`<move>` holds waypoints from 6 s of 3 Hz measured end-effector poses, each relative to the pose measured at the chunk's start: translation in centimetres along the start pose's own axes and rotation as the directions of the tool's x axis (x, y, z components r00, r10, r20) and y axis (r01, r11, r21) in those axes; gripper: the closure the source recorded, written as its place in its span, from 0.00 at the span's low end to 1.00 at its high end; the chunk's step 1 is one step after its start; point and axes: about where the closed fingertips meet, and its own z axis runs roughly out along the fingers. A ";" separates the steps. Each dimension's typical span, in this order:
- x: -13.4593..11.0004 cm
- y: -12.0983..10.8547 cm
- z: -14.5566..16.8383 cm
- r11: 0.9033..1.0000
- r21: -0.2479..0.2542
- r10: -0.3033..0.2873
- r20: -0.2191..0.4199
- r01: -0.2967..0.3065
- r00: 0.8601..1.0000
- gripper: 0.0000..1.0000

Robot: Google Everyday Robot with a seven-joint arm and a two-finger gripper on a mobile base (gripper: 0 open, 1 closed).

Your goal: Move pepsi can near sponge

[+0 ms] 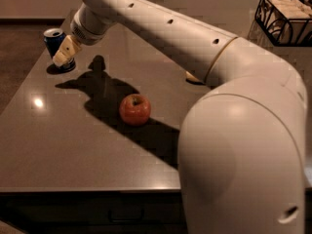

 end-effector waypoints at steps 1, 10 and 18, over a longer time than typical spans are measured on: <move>-1.9 1.3 2.3 0.999 -0.029 -0.028 0.009 0.028 1.000 0.00; 2.2 -3.5 -9.3 0.981 0.114 0.139 0.169 -0.159 0.976 1.00; 17.8 -12.3 -16.7 0.859 0.336 0.339 0.194 -0.387 0.921 0.38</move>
Offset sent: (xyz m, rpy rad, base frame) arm 0.0066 0.0853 -0.0112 0.0056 0.0040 0.1137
